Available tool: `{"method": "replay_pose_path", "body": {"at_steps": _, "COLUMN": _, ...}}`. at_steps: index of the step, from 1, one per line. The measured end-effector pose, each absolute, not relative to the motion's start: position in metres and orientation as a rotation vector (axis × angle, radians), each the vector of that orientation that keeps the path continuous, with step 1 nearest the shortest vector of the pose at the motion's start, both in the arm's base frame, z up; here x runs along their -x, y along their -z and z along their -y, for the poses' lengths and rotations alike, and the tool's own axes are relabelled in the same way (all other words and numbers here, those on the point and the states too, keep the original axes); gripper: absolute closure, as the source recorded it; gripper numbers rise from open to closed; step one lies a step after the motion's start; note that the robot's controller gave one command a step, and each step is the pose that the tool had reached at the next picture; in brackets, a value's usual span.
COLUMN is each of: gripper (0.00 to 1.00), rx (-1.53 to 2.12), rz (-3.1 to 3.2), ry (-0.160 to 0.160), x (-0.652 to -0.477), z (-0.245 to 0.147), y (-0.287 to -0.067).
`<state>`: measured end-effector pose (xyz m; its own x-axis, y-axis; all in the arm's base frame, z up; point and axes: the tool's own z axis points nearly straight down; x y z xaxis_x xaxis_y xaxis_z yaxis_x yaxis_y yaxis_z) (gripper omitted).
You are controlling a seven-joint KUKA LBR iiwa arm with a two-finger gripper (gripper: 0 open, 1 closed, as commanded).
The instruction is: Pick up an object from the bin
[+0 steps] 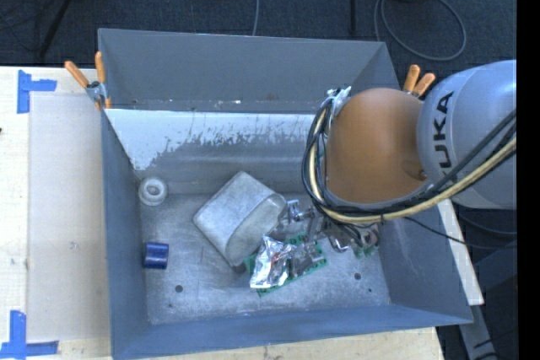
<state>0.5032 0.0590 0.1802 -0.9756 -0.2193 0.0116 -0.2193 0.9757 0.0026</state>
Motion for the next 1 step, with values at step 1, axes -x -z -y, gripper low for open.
{"method": "replay_pose_path", "body": {"at_steps": 1, "gripper": 1.00, "rx": -0.325, "rz": 3.127, "ry": 0.000, "x": -0.4946, "z": -0.0560, "y": -0.2277}}
